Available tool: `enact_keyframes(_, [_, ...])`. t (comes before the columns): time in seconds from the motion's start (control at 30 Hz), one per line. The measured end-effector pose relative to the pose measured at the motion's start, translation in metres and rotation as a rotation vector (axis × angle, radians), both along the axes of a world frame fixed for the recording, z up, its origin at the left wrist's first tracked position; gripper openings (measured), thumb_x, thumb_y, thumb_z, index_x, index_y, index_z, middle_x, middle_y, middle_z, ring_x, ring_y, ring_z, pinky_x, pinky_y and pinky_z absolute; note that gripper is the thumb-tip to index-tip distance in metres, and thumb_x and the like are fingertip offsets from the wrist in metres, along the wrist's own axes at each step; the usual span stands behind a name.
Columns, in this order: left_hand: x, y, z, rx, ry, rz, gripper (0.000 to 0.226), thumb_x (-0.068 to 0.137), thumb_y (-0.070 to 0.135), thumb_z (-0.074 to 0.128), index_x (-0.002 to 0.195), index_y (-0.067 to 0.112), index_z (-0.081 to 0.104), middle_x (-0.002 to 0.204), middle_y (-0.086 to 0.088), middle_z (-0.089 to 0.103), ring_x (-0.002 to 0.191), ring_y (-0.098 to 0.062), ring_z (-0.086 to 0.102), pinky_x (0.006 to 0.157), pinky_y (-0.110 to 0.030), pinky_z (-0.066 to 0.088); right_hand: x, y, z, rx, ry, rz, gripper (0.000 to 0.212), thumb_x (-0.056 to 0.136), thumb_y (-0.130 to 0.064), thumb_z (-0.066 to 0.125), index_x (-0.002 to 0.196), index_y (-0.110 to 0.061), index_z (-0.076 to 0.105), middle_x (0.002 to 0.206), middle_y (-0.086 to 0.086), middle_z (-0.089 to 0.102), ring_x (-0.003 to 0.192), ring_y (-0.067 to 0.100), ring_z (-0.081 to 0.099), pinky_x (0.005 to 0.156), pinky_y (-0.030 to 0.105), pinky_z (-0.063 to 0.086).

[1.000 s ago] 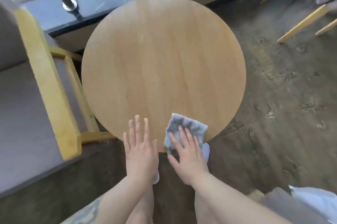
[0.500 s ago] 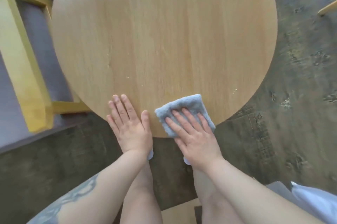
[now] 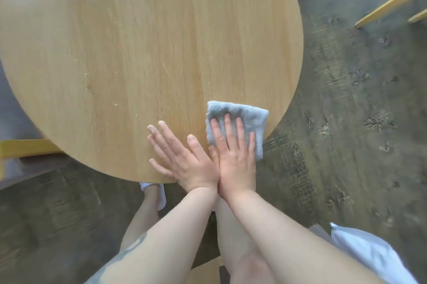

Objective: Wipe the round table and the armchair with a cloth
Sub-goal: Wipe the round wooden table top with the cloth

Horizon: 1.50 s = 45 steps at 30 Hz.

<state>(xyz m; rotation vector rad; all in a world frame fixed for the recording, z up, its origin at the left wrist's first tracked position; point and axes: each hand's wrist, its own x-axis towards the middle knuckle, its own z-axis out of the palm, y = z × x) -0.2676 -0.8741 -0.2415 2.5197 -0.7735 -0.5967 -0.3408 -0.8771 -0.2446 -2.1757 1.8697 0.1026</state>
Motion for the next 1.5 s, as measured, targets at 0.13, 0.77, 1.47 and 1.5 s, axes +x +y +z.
enact_keyframes(0.13, [-0.007,-0.004,-0.015,0.080,-0.101,-0.059,0.063,0.097,0.035,0.022,0.157,0.021,0.007,0.164,0.005,0.002,0.150,-0.012,-0.003,0.113,-0.038,-0.022,-0.082,-0.001,-0.001,0.047,-0.010,0.571,0.067,0.089,-0.025,0.043,0.152,-0.033,0.019,0.158,-0.010,0.017,0.147,0.016,0.014,0.119,0.042,0.007])
enact_keyframes(0.77, [-0.010,0.024,-0.022,0.286,-0.173,0.015,0.070,0.093,0.035,0.024,0.155,0.007,0.005,0.162,-0.017,0.007,0.148,-0.037,0.008,0.111,-0.066,0.011,-0.066,-0.031,0.013,0.136,-0.035,0.817,0.061,0.095,-0.034,0.036,0.153,-0.030,0.019,0.158,-0.013,0.012,0.148,0.013,0.009,0.117,0.041,0.011])
enact_keyframes(1.47, [-0.138,-0.008,-0.020,0.223,-0.203,-0.097,0.060,0.100,0.035,0.024,0.154,0.011,0.015,0.163,-0.008,0.010,0.149,-0.025,0.005,0.116,-0.047,0.001,-0.159,-0.151,-0.013,-0.037,-0.076,1.139,0.059,0.096,-0.031,0.038,0.152,-0.029,0.019,0.158,-0.012,0.014,0.147,0.014,0.015,0.120,0.039,0.006])
enact_keyframes(1.5, [-0.141,-0.002,-0.021,0.240,-0.200,-0.163,0.060,0.103,0.041,0.016,0.156,0.017,0.008,0.164,-0.004,0.001,0.150,-0.022,-0.002,0.117,-0.045,-0.004,-0.169,-0.178,-0.013,-0.054,-0.046,1.024,0.059,0.097,-0.031,0.036,0.152,-0.029,0.018,0.159,-0.010,0.014,0.147,0.015,0.014,0.119,0.041,0.007])
